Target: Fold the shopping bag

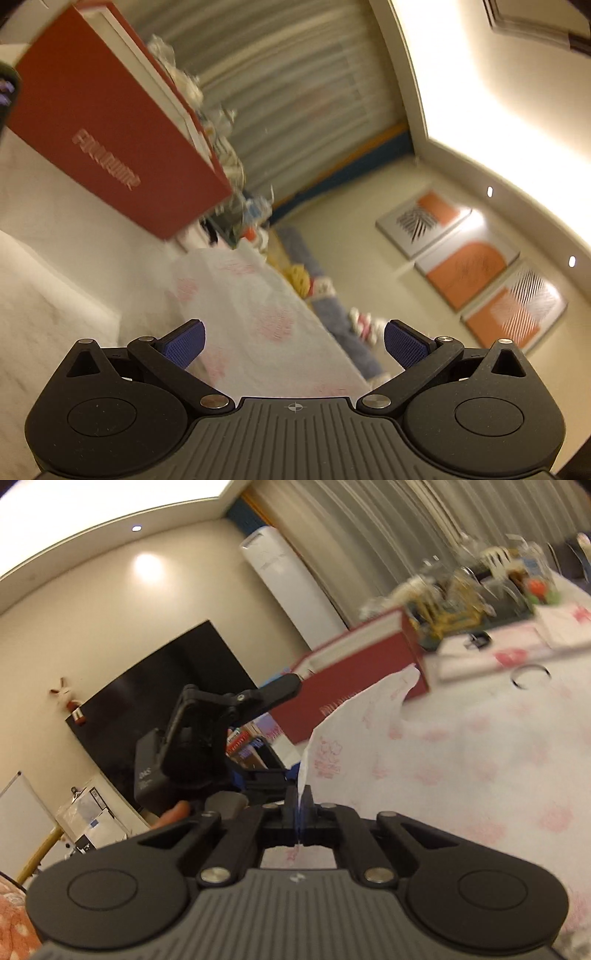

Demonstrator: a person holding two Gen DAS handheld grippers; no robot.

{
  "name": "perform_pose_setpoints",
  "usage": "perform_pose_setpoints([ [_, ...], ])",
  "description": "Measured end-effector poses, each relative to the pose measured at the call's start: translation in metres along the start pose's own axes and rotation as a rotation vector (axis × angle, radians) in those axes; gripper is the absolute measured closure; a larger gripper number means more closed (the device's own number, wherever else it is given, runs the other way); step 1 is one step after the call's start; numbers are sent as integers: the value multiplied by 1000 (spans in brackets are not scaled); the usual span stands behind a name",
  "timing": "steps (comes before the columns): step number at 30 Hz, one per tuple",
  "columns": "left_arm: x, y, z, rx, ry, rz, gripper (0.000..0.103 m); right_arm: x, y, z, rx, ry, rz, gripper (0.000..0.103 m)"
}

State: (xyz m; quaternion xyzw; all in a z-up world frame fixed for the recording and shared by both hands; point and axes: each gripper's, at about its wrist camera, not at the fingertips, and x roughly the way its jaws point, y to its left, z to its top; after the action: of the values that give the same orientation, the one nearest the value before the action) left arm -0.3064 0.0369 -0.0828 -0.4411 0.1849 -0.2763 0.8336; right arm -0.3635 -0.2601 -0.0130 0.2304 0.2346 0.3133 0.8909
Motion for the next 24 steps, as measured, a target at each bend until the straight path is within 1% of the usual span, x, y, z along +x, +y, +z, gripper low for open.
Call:
perform_pose_setpoints([
  [2, -6, -2, 5, 20, -18, 11, 0, 0, 14, 5, -53, -34, 14, 103],
  [3, -6, -4, 5, 34, -16, 17, 0, -6, 17, 7, -66, -65, 3, 103],
  [6, 5, -9, 3, 59, 12, -2, 0, -38, 7, 6, -53, -176, -106, 103],
  [9, 26, -17, -5, 88, 79, -29, 0, -63, -10, 4, -24, -222, -245, 103],
  [11, 42, -25, -12, 125, 131, -36, 0, -76, -26, 0, 15, -219, -304, 103],
  [14, 67, -38, -22, 181, 206, -52, 0, -82, -48, -8, 58, -180, -389, 103],
  [19, 109, -49, -41, 213, 327, -30, 0, -78, -84, -21, 137, -111, -472, 103],
  [20, 116, -49, -46, 213, 355, -15, 0, -75, -87, -24, 137, -99, -487, 101],
  [22, 130, -50, -56, 215, 409, 18, 0, -72, -86, -31, 116, -85, -515, 91],
  [23, 135, -49, -61, 222, 432, 41, 0, -71, -84, -34, 105, -79, -529, 79],
  [24, 138, -48, -65, 231, 450, 60, 0, -73, -82, -36, 82, -91, -547, 64],
])
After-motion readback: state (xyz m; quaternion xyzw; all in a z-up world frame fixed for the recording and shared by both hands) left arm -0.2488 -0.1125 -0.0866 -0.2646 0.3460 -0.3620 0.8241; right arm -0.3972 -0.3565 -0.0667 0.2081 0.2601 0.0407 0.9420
